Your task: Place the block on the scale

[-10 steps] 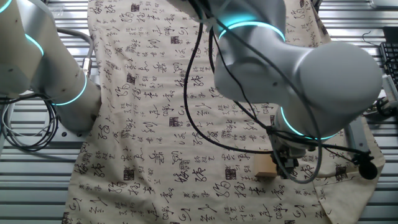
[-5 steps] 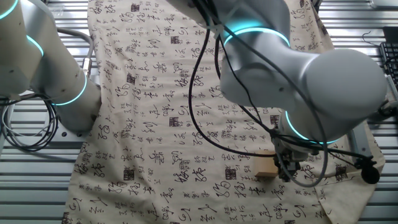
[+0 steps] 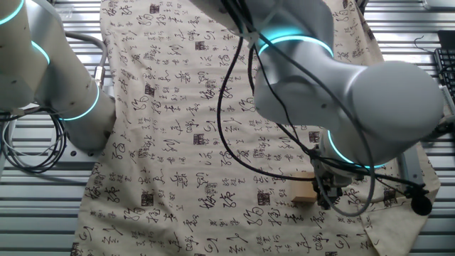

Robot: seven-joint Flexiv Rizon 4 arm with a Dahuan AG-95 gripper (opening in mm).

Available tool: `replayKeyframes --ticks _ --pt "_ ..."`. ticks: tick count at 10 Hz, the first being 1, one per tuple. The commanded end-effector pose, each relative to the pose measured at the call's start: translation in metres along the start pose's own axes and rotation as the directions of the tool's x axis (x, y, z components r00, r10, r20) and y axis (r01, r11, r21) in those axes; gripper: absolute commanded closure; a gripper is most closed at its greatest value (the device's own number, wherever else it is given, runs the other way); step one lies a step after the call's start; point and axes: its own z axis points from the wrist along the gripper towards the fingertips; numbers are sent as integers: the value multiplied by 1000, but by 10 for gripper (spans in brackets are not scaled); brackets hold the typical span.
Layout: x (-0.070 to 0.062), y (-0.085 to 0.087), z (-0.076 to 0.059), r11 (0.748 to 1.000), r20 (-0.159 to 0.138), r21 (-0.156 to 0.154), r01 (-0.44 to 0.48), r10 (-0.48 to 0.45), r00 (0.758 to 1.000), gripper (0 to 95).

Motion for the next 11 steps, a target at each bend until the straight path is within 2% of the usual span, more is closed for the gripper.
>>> replayKeyframes --ticks 1,6,11 --pt "1 -1 1 1000 0 0 0 0 1000 190" --pt "8 -2 10 1000 1 -3 -2 2 1000 190" --pt "12 -3 14 1000 -2 -3 -3 3 1000 190"
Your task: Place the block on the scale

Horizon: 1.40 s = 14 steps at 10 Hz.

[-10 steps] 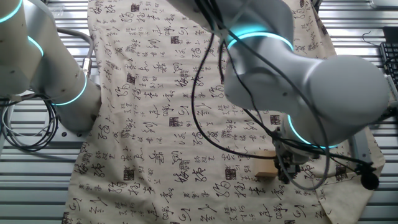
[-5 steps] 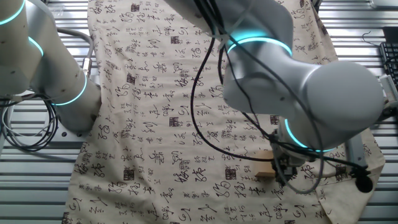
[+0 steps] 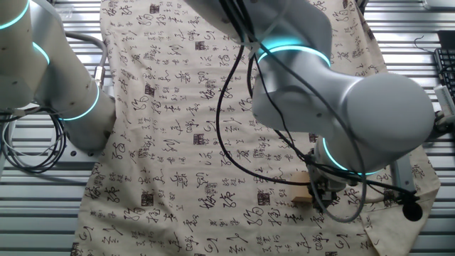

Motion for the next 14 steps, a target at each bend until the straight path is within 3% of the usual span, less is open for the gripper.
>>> replayKeyframes --ticks 1,14 --pt "1 0 1 1000 0 -1 2 -2 1000 190" --pt "5 -2 12 1000 3 -13 1 -1 1000 190"
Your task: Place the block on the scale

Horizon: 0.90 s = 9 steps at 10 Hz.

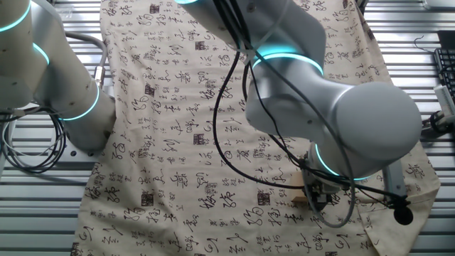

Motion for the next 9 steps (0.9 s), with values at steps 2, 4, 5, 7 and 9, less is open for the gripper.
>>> replayKeyframes --ticks 2,4,5,7,9 --pt "2 0 0 1000 0 2 0 0 1000 190" --pt "4 0 3 1000 2 5 1 -1 1000 190" --pt "4 0 4 1000 -1 3 0 0 1000 190" --pt "5 0 6 1000 0 3 -1 1 1000 190" --pt "5 0 7 1000 2 3 1 -1 1000 190"
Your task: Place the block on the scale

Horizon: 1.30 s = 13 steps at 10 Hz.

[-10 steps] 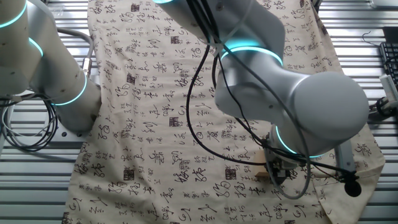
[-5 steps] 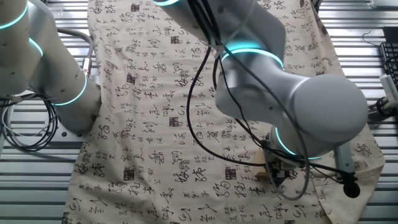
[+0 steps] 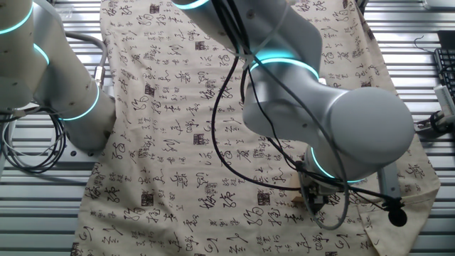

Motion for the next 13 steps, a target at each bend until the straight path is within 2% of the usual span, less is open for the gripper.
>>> replayKeyframes --ticks 1,2,6,7,8,10,13 --pt "0 0 0 1000 8 -1 0 0 1000 190" --pt "0 0 0 1000 10 0 -1 1 1000 380" --pt "0 0 0 1000 12 2 -4 4 1000 380" --pt "0 0 0 1000 12 3 -7 7 1000 570" --pt "0 0 0 1000 11 3 -14 14 1000 570" --pt "0 0 0 1000 10 -1 -30 30 1000 950" --pt "0 0 -1 999 6 -6 -44 45 999 950"
